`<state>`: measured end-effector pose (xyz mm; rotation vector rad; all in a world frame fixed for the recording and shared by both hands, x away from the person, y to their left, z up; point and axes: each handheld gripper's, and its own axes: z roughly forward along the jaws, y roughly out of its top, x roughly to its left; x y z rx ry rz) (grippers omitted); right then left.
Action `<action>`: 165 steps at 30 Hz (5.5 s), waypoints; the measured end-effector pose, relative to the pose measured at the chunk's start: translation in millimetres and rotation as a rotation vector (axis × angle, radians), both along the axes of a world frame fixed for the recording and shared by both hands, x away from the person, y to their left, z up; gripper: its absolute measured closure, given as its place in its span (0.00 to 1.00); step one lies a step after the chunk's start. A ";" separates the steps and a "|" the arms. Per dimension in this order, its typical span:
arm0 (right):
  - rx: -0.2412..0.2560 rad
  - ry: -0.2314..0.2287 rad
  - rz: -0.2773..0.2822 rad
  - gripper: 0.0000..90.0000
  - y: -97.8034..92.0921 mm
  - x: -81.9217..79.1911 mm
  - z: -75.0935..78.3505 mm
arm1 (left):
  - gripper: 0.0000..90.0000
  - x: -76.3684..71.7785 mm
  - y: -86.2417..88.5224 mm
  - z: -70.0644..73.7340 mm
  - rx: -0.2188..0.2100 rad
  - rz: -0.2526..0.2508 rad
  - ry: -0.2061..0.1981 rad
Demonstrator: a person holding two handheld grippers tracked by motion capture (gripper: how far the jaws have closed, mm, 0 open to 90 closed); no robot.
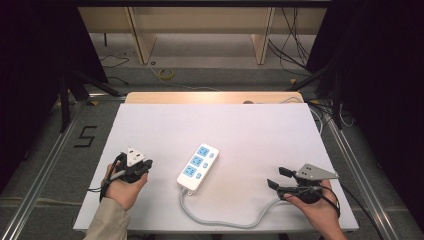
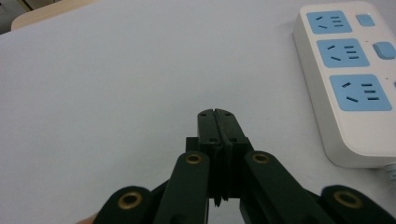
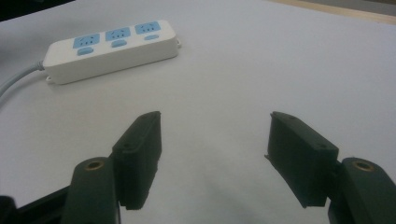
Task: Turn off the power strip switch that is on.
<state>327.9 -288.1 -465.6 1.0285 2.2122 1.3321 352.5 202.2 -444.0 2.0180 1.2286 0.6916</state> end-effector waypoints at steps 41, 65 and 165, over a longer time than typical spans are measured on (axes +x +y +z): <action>0.002 0.000 0.001 0.40 0.3 0.2 0.0 | 1.00 12.5 -21.6 7.6 0.025 -0.033 0.012; 0.000 0.003 0.005 0.40 0.8 0.2 -0.2 | 1.00 20.6 -35.6 9.7 0.026 -0.058 0.016; -0.002 0.002 0.007 0.40 1.7 -0.5 0.3 | 1.00 46.3 -93.4 13.4 0.064 -0.162 0.060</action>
